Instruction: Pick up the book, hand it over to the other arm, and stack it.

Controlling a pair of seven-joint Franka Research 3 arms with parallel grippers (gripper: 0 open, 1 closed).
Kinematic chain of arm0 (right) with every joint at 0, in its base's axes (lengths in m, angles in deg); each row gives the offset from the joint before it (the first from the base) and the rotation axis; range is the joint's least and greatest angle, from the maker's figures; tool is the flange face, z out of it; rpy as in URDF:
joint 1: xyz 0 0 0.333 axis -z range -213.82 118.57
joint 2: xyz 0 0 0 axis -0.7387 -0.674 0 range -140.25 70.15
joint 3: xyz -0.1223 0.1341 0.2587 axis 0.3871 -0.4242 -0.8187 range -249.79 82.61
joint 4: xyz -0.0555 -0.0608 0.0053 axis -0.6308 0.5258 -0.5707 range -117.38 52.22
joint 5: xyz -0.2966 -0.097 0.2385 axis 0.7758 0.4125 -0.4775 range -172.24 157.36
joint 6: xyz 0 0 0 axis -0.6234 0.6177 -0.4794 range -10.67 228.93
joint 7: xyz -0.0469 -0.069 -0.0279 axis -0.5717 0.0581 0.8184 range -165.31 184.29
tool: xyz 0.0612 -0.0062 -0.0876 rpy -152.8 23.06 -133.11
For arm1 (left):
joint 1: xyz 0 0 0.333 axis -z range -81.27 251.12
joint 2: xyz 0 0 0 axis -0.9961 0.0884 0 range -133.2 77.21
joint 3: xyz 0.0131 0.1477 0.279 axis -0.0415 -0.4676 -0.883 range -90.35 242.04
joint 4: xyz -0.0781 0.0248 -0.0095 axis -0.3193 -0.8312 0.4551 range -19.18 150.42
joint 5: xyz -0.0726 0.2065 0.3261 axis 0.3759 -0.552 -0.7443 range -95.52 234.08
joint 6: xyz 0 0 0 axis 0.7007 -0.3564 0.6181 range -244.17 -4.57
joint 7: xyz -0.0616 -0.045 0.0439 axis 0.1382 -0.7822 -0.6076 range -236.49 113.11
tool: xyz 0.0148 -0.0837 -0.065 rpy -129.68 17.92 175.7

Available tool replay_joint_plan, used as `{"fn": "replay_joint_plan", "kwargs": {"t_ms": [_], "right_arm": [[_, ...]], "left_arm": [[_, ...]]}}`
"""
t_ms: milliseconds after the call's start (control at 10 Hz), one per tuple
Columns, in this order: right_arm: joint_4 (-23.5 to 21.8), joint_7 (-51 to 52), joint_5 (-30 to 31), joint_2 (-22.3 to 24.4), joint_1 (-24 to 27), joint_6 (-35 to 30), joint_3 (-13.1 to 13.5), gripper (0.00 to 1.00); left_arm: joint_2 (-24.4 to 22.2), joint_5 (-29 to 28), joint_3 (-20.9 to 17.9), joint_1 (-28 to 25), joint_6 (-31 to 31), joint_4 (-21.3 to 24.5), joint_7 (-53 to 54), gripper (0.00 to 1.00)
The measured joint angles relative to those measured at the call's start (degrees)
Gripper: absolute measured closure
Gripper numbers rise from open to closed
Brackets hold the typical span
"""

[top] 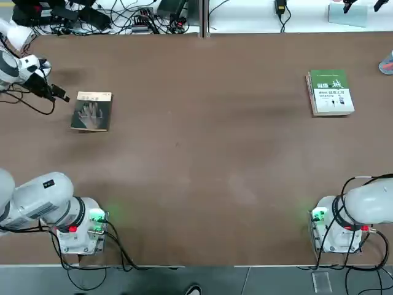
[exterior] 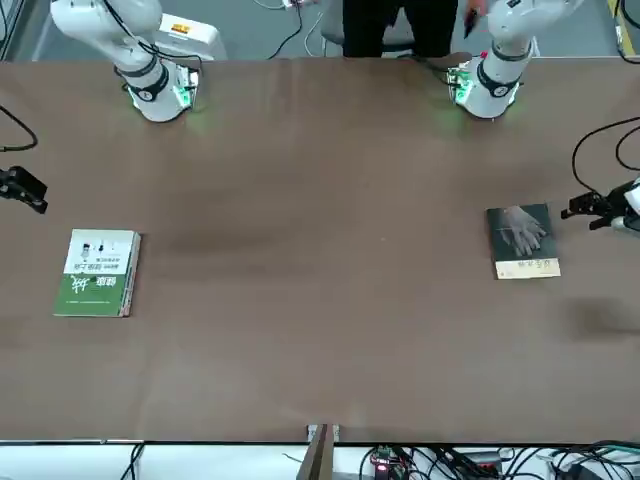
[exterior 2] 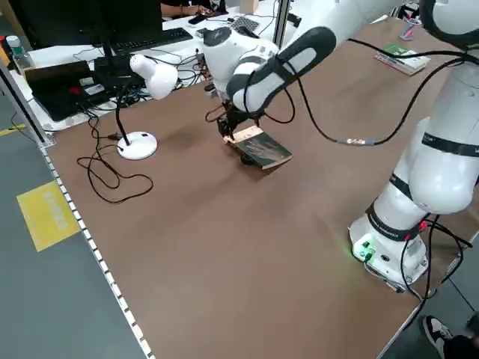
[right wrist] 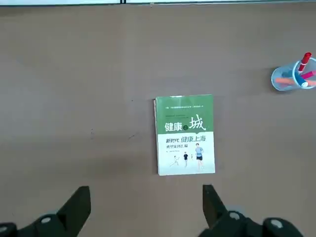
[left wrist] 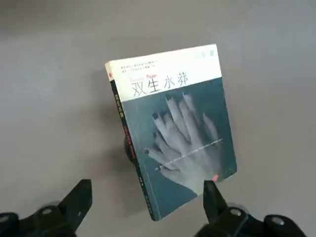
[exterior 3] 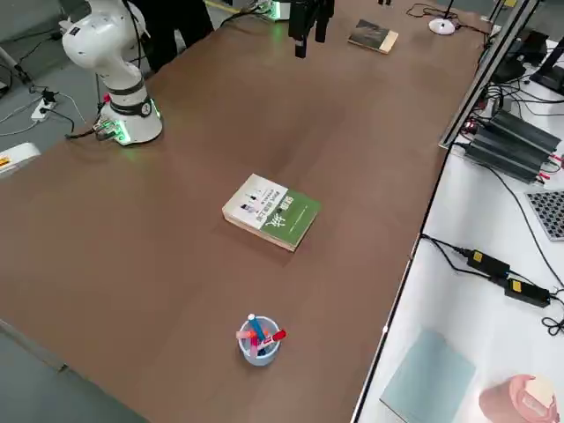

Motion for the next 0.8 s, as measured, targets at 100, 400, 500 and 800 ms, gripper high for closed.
{"fn": "replay_joint_plan", "kwargs": {"t_ms": [100, 400, 500, 800], "right_arm": [[0.0, 0.0, 0.0, 0.0, 0.0, 0.0, 0.0, 0.00], [0.0, 0.0, 0.0, 0.0, 0.0, 0.0, 0.0, 0.00], [0.0, 0.0, 0.0, 0.0, 0.1, 0.0, 0.0, 0.00], [0.0, 0.0, 0.0, 0.0, 0.1, 0.0, 0.0, 0.00]], "left_arm": [[0.8, 0.1, 0.0, -0.6, 0.0, -0.1, 1.5, 0.01], [3.3, 0.5, 0.0, -2.8, 1.6, -1.1, 5.0, 0.01], [4.3, 1.5, 0.0, -3.6, 2.9, -1.9, 6.2, 0.01], [7.9, 4.5, 0.0, -5.7, 5.5, -3.9, 9.3, 0.02]]}}
